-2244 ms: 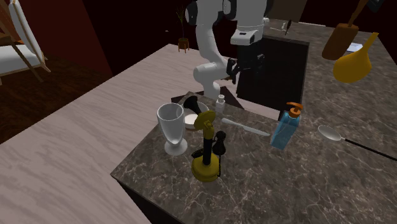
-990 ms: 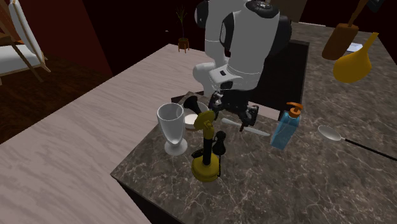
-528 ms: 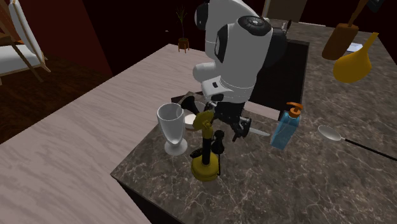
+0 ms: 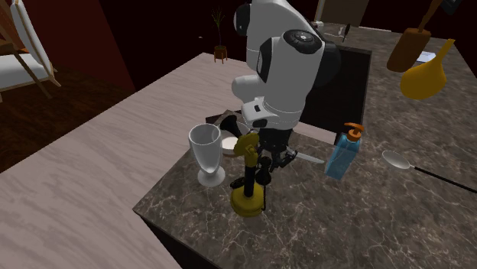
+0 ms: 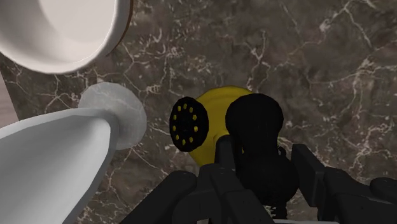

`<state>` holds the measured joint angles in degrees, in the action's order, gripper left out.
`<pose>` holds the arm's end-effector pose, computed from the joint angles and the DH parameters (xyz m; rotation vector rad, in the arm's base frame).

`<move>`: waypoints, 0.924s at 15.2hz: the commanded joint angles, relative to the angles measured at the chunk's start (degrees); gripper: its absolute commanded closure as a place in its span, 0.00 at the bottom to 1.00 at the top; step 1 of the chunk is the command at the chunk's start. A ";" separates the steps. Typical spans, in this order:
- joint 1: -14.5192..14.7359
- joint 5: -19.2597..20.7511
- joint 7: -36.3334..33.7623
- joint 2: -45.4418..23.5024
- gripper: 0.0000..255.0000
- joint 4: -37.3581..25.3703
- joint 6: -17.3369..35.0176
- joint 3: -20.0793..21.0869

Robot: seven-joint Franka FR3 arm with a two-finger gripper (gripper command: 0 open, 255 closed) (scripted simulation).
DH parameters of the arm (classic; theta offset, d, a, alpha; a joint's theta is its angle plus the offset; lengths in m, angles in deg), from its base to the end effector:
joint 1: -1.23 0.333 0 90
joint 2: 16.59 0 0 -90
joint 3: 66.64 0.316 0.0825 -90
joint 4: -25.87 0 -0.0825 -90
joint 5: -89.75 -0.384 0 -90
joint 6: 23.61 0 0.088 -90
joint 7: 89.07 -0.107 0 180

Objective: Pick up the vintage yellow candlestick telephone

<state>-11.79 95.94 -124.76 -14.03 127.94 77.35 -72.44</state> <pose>0.5186 -0.1879 0.5659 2.7193 -1.3679 0.0606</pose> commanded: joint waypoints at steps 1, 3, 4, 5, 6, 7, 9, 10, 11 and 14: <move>-0.02 0.00 0.02 -0.12 1.00 0.07 0.06 -0.02; -0.02 0.01 0.01 -0.05 1.00 0.13 0.05 -0.02; -0.01 0.01 0.00 -0.04 1.00 0.18 0.09 -0.01; 0.01 0.00 -0.03 -0.12 1.00 0.12 0.10 0.00; 0.01 0.00 -0.04 -0.13 1.00 0.02 0.02 0.01; 0.02 -0.02 0.03 -0.17 1.00 -0.79 -0.75 0.02; 0.03 -0.06 0.18 -0.31 1.00 -2.50 -2.31 0.03; 0.03 -0.08 0.26 -0.40 1.00 -3.37 -3.09 0.04; 0.04 -0.10 0.33 -0.50 1.00 -4.27 -3.88 0.05; 0.05 -0.17 0.57 -0.89 1.00 -7.05 -6.27 0.06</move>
<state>-11.80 95.79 -124.15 -14.80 121.94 71.96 -72.45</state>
